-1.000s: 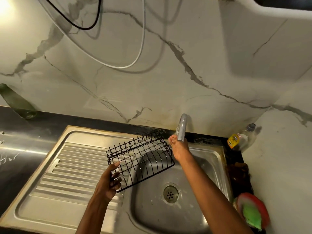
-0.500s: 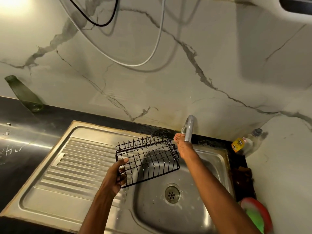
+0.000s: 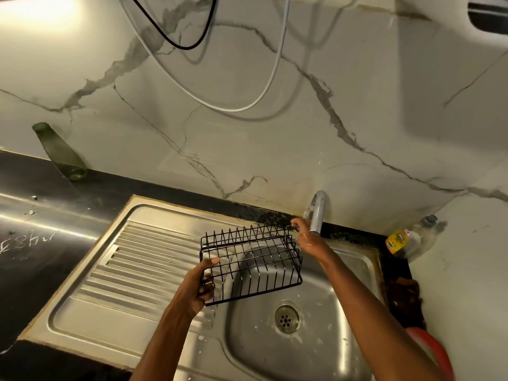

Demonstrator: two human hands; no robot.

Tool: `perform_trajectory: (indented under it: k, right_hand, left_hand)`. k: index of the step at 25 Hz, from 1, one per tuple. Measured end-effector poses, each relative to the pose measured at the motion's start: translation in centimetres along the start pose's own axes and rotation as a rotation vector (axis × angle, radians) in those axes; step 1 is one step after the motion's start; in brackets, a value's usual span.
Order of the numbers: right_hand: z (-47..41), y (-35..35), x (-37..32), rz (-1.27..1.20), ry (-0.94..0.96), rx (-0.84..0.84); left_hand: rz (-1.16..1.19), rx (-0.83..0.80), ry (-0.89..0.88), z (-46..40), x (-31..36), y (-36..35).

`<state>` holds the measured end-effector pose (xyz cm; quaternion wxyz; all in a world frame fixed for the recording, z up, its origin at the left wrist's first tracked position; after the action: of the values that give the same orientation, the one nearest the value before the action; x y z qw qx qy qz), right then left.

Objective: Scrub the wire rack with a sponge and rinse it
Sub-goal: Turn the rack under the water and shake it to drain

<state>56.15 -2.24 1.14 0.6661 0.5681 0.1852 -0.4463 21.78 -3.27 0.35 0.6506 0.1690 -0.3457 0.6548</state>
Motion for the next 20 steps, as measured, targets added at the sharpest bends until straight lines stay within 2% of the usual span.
perform_trajectory:
  k: [2,4,6,7,9,11,13,15,17,20]
  right_hand:
    - [0.6,1.3,0.0,-0.173,0.013,0.172]
    - [1.4,2.1,0.9,-0.164,-0.007,0.294]
    - [3.0,1.7,2.6,-0.139,-0.137,0.397]
    - [4.3,0.8,3.7,-0.234,-0.223,0.432]
    - [7.9,-1.9,4.9,-0.591,-0.368,0.349]
    - [11.4,-4.6,5.1,-0.924,-0.465,0.142]
    - [14.3,-5.8,5.6,-1.086,-0.557,0.128]
    - [16.3,-5.8,6.4,-1.170,-0.571,0.232]
    - [18.1,-5.1,6.9,-1.138,-0.552,0.312]
    - [19.9,-3.4,6.1,-1.070,-0.582,0.281]
  left_hand:
    - [0.002,-0.003,0.013,0.3,0.0,0.2]
    - [-0.004,-0.016,0.023,0.6,-0.1,0.4]
    - [-0.010,-0.046,0.040,0.9,-0.1,0.7]
    - [-0.019,-0.063,0.057,1.0,-0.2,0.7]
    - [-0.042,-0.091,0.086,1.3,-0.9,0.5]
    - [-0.093,-0.113,0.109,1.5,-1.7,-0.1]
    - [-0.167,-0.156,0.125,2.0,-2.5,-1.1]
    - [-0.260,-0.223,0.113,2.8,-2.8,-2.5]
    - [-0.359,-0.236,0.096,4.1,-3.3,-4.1]
    - [-0.423,-0.147,0.052,6.3,-3.0,-6.4]
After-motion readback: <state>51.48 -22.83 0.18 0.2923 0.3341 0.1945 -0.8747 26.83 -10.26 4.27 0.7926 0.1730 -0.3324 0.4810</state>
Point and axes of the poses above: each hand's wrist, its own z-axis away from the middle knuckle, its own y-axis out of the back of the hand, x = y × z, the point moved 3 cm from there along -z, towards the middle knuckle, and after that the axes turned 6 degrees about -z, right-handed, at the moved point
